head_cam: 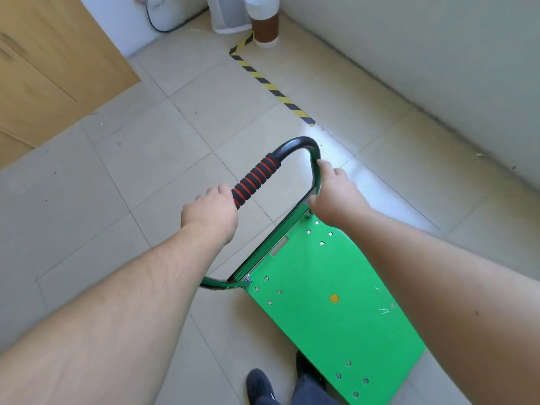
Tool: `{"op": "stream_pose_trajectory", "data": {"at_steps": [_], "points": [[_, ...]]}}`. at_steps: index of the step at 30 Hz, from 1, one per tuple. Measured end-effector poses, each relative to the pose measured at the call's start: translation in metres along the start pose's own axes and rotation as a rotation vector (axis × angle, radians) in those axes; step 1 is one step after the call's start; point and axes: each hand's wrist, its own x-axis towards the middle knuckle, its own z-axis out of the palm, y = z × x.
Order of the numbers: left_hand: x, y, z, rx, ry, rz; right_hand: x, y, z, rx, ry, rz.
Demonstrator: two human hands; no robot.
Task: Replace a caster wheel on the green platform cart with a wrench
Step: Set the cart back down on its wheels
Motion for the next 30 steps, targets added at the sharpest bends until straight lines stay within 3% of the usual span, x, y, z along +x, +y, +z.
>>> {"op": "stream_pose_trajectory", "data": {"at_steps": [7, 20, 30], "points": [[-0.02, -0.002, -0.001, -0.041, 0.025, 0.065, -0.05, 0.0, -0.013, 0.064, 0.006, 0.078], [0.002, -0.015, -0.012, -0.027, -0.057, 0.218, -0.13, 0.015, -0.012, 0.168, 0.116, 0.397], [0.004, -0.007, -0.015, 0.001, -0.042, 0.214, -0.212, 0.051, -0.015, 0.205, 0.181, 0.562]]}}
